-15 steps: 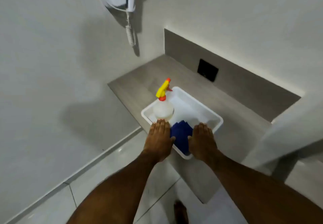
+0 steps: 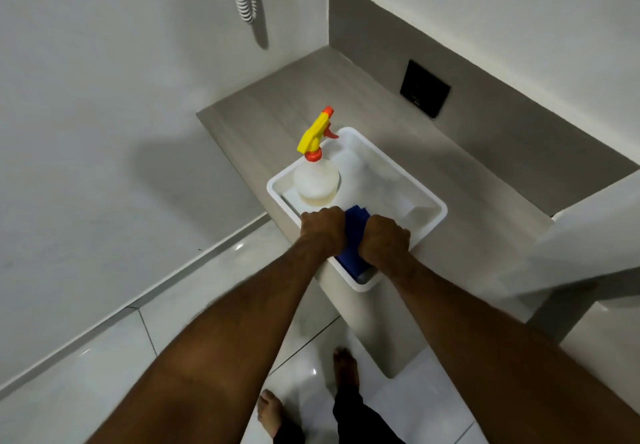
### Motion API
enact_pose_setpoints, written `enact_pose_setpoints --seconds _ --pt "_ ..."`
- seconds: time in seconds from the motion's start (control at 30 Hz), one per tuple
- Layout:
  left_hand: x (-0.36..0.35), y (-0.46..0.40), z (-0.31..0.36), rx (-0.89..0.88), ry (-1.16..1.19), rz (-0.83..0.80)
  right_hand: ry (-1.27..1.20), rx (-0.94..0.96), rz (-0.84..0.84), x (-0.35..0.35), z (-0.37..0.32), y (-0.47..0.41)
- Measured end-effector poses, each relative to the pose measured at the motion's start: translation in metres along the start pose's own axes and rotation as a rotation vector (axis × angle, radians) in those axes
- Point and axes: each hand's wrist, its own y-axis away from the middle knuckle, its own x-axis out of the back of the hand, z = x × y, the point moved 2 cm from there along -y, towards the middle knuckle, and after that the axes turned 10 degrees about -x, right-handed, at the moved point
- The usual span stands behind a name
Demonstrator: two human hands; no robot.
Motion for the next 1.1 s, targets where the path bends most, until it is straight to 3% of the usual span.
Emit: enact_pose_setpoints --seconds 0.07,0.13,0.27,0.37,0.57,0.67,0.8,0.93,1.1 --pt "0.008 0.0 0.003 -0.027 0.072 0.009 -0.089 -0.061 -0.074 0.007 0.004 0.001" --pt "0.023 0.01 -0.003 -0.047 0.135 0.117 -0.177 -0.09 -0.102 0.022 -0.003 0.004" --pt "0.044 0.052 -0.039 -0.098 0.295 0.384 -0.434 -0.032 0.011 0.056 -0.026 0.032" --pt "0.044 0.096 -0.08 -0.103 0.447 0.498 -0.532 0.108 0.08 0.061 -0.065 0.072" --pt "-0.013 0.162 -0.187 0.048 0.549 0.529 -0.407 0.307 0.005 -0.013 -0.165 0.121" --pt "-0.081 0.171 -0.241 0.148 0.551 0.486 -0.339 0.333 -0.044 -0.087 -0.195 0.117" --pt "-0.213 0.158 -0.295 0.281 0.438 0.286 -0.26 0.348 -0.099 -0.213 -0.202 0.084" --pt "-0.371 0.123 -0.332 0.292 0.314 0.051 -0.177 0.288 -0.118 -0.356 -0.181 0.026" --pt "-0.573 0.063 -0.363 0.218 0.236 -0.132 -0.034 0.278 -0.22 -0.533 -0.135 -0.048"
